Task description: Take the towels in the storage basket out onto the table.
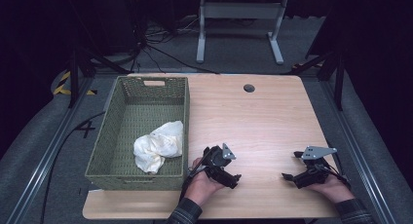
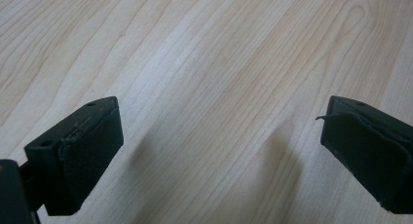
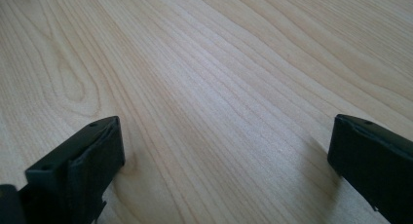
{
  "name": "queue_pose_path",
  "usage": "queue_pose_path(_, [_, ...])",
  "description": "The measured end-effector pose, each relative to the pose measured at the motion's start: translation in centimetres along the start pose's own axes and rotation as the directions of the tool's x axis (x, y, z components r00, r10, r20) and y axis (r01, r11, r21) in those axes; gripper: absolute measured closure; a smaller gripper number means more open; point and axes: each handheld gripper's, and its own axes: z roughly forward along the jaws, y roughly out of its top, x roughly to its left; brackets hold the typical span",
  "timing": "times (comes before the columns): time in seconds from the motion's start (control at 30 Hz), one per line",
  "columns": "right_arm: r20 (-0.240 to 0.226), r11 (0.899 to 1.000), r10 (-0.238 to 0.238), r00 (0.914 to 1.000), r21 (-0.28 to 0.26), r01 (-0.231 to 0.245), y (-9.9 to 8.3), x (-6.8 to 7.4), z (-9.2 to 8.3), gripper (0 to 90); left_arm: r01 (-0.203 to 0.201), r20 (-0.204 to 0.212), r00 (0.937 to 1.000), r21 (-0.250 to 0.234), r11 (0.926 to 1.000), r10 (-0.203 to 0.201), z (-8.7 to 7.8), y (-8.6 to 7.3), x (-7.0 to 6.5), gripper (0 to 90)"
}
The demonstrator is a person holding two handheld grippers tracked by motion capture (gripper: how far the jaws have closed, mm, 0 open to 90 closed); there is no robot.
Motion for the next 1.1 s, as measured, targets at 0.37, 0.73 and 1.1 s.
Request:
queue_pose_path(0.37, [0.002, 1.0, -0.002, 1.0, -0.001, 0.002, 0.0, 0.1, 0.0, 0.1, -0.012, -0.01, 0.9999, -0.005, 0.9999, 0.011, -0.8, 0.7, 0.0, 2.4])
queue_pose_path(0.73, [0.002, 1.0, -0.001, 1.0, 0.0, 0.001, -0.1, 0.1, -0.1, 0.1, -0.013, -0.003, 0.9999, -0.015, 0.9998, 0.013, -1.9, 1.4, 0.0, 2.5])
queue_pose_path(1.1, [0.002, 1.0, -0.001, 1.0, 0.0, 0.001, -0.1, 0.1, -0.1, 0.1, -0.021, 0.002, 0.9998, -0.027, 0.9994, 0.021, -2.9, 2.3, 0.0, 2.5])
